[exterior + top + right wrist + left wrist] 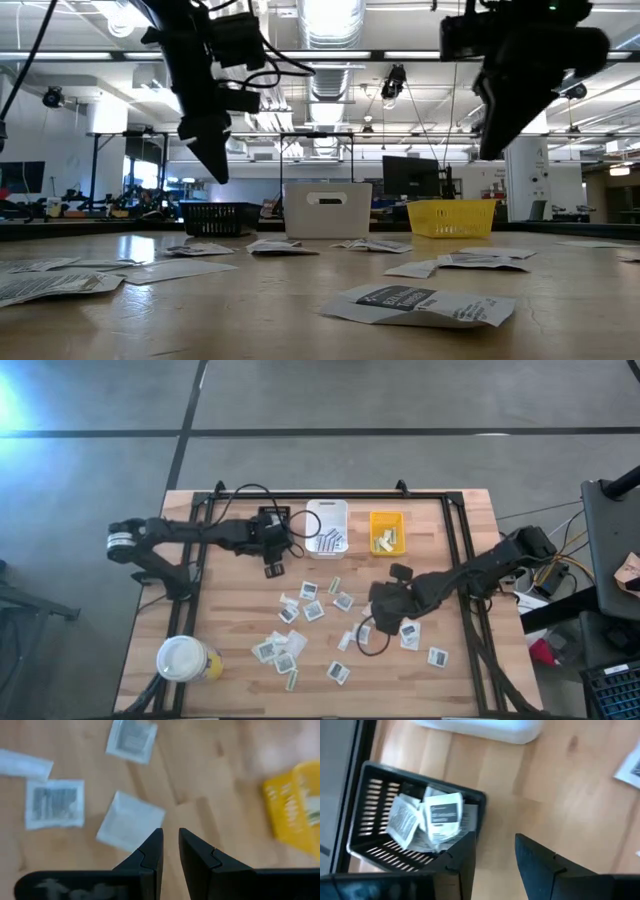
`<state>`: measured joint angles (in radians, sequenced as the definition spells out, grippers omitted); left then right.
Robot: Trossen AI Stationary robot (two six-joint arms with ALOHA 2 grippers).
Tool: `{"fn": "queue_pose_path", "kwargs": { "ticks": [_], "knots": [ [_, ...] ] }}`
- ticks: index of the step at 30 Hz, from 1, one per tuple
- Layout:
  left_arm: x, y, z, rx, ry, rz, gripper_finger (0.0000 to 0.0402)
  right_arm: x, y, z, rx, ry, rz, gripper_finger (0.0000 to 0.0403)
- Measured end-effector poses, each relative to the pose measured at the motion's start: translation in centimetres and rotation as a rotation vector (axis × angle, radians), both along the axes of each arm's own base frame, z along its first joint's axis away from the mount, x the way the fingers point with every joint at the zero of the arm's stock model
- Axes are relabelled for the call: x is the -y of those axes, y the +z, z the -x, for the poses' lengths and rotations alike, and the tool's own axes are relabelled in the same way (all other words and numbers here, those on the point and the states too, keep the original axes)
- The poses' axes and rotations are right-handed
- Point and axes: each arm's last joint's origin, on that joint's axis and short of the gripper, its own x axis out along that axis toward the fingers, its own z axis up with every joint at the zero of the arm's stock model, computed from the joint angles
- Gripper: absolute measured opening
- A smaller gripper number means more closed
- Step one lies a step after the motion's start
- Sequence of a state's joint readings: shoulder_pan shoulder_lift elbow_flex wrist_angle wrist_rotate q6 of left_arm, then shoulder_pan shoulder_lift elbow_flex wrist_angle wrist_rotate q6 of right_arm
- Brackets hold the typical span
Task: Pick & Place First Aid Supplies
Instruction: Put the green bandage into the yellow basket
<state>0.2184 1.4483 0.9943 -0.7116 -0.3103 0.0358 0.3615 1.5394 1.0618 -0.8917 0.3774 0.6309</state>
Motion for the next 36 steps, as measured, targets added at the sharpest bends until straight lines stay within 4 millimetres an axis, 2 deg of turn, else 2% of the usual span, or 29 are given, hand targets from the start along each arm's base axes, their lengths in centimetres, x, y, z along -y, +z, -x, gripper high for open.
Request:
{"fn": "queue_pose_path", "kwargs": {
  "ticks": [8, 15, 19, 23, 29, 36],
  "knots": [
    [3.5, 0.0, -0.7, 0.025, -0.078, 0.022, 0.0135, -1.4, -0.5, 0.8, -0.004, -0.037, -0.061, 0.0056],
    [7.8, 0.1, -1.1, 0.077, -0.18, 0.045, 0.0135, -2.9, -0.5, 1.4, 0.016, -0.023, -0.081, 0.0056],
    [10.5, 0.2, -1.5, 0.164, -0.25, 0.06, 0.0135, -3.8, -0.5, 1.6, 0.039, 0.006, -0.096, 0.0056],
    [12.9, -0.5, -1.8, 0.296, -0.342, 0.074, 0.0135, -4.9, -0.9, 1.8, 0.075, 0.05, -0.115, 0.0056],
    [15.2, -1.6, -1.4, 0.412, -0.423, 0.099, 0.0135, -6.6, -0.9, 1.7, 0.168, 0.129, -0.166, 0.0056],
    [17.4, -1.9, -0.5, 0.421, -0.482, 0.131, 0.0135, -8.1, -0.3, 0.8, 0.309, 0.238, -0.213, 0.0056]
  ]
}}
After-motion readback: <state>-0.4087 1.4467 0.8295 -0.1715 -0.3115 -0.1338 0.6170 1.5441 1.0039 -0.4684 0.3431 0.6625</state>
